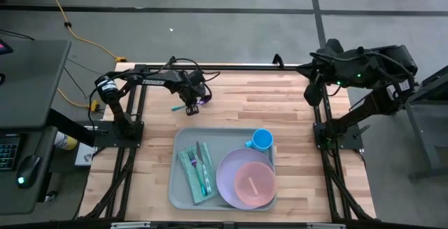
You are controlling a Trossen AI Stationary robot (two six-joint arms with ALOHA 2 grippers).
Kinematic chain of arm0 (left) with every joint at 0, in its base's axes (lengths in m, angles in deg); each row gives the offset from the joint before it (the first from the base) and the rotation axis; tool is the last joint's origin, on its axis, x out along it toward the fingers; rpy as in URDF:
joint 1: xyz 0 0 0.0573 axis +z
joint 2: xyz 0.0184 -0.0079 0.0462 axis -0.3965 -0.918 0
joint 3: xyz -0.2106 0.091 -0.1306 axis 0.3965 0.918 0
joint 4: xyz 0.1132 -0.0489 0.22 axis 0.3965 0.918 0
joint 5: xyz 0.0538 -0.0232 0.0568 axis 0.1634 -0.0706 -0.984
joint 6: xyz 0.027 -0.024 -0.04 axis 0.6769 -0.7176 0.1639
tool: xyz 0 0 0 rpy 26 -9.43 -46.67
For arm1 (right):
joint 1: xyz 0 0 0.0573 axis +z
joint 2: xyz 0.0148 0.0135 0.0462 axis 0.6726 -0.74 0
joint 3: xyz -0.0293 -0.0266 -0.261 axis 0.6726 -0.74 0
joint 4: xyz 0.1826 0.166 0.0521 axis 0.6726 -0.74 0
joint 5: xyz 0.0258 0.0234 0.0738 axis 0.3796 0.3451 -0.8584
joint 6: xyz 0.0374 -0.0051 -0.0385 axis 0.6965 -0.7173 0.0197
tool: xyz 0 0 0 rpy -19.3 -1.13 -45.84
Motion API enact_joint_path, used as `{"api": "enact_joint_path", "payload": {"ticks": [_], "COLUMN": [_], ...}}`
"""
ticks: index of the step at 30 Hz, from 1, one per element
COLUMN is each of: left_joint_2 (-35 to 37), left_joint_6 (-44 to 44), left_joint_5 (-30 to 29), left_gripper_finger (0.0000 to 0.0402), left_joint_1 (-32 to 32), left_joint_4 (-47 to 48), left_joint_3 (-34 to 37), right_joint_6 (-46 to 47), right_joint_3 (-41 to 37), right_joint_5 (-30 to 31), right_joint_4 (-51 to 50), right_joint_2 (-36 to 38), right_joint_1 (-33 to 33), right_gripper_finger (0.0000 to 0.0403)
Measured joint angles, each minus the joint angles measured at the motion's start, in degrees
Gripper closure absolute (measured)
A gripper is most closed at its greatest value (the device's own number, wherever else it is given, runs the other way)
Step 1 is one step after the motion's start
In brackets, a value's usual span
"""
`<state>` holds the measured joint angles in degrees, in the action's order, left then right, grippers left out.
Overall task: Set up tray
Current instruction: Put the purple spoon on top of the blue napkin to the left of the purple fork
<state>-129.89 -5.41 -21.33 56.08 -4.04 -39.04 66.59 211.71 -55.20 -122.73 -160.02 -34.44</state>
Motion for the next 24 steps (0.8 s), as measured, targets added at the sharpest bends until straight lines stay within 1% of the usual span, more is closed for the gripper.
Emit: {"api": "enact_joint_path", "payload": {"ticks": [5, 11, 15, 20, 24], "left_joint_2": [0.2, 3.7, 9.5, 18.6, 26.0], "left_joint_6": [0.2, -1.8, -7.7, -17.5, -22.0], "left_joint_5": [1.3, 0.8, -0.5, -1.2, -1.9], "left_gripper_finger": [0.0389, 0.0389, 0.039, 0.039, 0.039], "left_joint_1": [0.7, 0.8, 0.7, 0.7, 0.7], "left_joint_4": [0.2, 3.4, 7.4, 8.3, 9.1], "left_joint_3": [0.0, 0.5, 0.4, 0.4, 0.4], "right_joint_6": [0.0, 0.0, 0.0, -0.1, 0.0], "right_joint_3": [0.0, 0.0, 0.0, 0.0, 0.0], "right_joint_5": [0.0, 0.1, 0.5, 1.9, 2.8], "right_joint_4": [0.0, 0.0, 0.0, 0.0, 0.0], "right_joint_2": [0.0, 0.2, 0.8, 1.5, 1.9], "right_joint_1": [0.0, 0.0, 0.0, 0.0, -0.9], "right_gripper_finger": [0.0403, 0.0403, 0.0403, 0.0403, 0.0403]}}
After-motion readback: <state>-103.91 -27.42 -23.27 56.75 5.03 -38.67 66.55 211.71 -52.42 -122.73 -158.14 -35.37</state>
